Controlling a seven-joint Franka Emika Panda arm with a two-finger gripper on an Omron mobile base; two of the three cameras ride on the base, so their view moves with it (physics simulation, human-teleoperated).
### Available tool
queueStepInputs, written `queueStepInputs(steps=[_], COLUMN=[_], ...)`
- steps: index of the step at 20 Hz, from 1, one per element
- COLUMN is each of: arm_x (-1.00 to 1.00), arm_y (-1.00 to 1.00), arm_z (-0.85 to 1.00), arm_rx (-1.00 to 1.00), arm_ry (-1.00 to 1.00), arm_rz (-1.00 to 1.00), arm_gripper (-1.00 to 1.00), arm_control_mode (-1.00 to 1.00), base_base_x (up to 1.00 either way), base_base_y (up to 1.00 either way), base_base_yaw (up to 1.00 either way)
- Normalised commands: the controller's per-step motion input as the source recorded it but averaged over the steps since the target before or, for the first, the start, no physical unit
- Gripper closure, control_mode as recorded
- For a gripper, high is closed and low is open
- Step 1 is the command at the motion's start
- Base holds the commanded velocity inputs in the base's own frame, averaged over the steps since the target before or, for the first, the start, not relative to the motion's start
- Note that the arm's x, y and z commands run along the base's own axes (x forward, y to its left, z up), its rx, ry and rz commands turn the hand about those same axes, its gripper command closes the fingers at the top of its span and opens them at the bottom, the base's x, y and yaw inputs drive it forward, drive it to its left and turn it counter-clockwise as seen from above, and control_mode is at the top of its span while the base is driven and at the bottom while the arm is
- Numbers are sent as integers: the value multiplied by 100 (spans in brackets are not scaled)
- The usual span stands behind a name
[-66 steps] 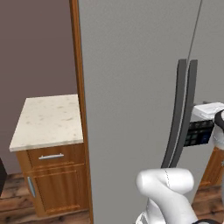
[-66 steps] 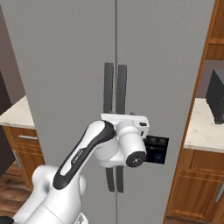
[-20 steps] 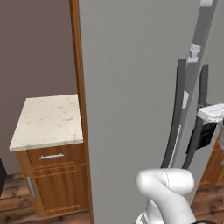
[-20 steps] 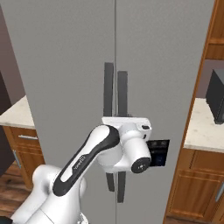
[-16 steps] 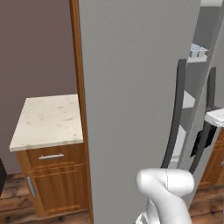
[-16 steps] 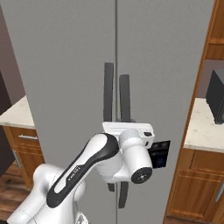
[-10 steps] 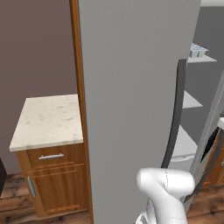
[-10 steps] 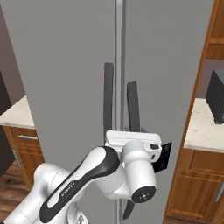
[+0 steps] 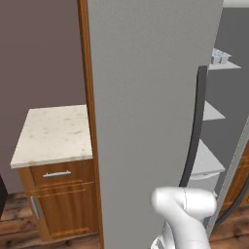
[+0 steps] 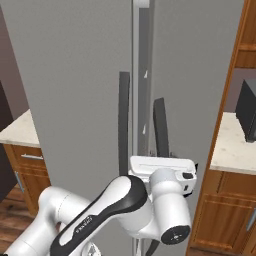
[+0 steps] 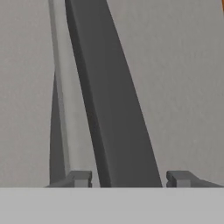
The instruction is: Open the freezer door, pick up the ice cube tray from the freezer, and place it on the dining counter.
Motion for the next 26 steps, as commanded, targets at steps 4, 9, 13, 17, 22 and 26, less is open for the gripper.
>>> queueStepInputs(steps=[4,9,13,17,22,26], arm_x=[-2,-47,-75,-20,9,22], arm_y=[0,0,0,0,-11,-41], arm_z=[0,7,27,24,3,0], arm_rx=[0,0,0,0,0,0], arm_ry=[0,0,0,1,0,0], arm_rz=[0,-4,-9,0,3,5], arm_gripper=[-100,-100,-100,-100,-100,-100], arm_control_mode=[-100,-100,-100,-100,-100,-100], base_base_x=[0,0,0,0,0,0], base_base_y=[0,0,0,0,0,0], base_base_yaw=[0,0,0,0,0,0])
